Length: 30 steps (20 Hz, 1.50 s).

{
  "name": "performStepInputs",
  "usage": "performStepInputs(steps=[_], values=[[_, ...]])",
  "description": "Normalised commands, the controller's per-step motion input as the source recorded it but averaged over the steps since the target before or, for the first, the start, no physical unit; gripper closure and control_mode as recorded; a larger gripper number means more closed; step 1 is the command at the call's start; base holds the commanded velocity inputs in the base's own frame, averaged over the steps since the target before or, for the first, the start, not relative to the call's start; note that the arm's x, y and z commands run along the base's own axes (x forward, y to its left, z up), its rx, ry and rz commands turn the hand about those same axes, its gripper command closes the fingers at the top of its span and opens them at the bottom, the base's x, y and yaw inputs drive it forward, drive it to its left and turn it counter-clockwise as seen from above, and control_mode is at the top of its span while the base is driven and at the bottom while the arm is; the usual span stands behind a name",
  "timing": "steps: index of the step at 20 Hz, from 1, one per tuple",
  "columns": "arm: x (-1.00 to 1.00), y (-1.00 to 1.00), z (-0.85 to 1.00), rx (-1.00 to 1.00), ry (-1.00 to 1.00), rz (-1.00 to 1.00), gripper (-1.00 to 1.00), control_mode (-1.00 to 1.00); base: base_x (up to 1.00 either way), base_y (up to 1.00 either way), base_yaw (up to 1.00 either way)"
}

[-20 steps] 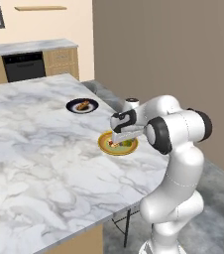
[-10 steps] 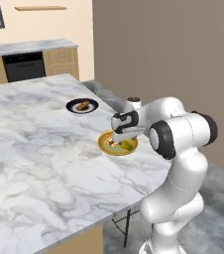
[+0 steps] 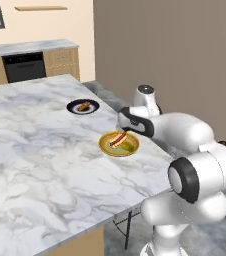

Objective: Pick up the orange and mango from the fridge and place one fruit on each plate on the dining counter.

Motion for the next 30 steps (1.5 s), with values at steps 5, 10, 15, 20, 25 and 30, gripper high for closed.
performStepInputs(steps=[5, 10, 15, 20, 25, 30], values=[[-0.71, 0.0, 0.98, 0.01, -0.13, -0.13, -1.0, -1.0, 0.0, 0.0, 0.0], [-0.69, 0.0, 1.0, 0.03, 0.0, -0.48, -1.0, -1.0, 0.0, 0.0, 0.0], [-0.65, -0.1, 0.89, 0.1, -0.07, -0.26, -1.0, -1.0, 0.0, 0.0, 0.0], [-0.65, -0.23, 0.65, 0.16, -0.22, -0.09, -1.0, -1.0, 0.0, 0.0, 0.0], [-0.41, -0.28, 0.21, 0.2, -0.07, 0.0, -1.0, -1.0, 0.0, 0.0, 0.0], [-0.42, -0.08, 0.24, 0.13, -0.06, 0.01, -1.0, -1.0, 0.0, 0.0, 0.0]])
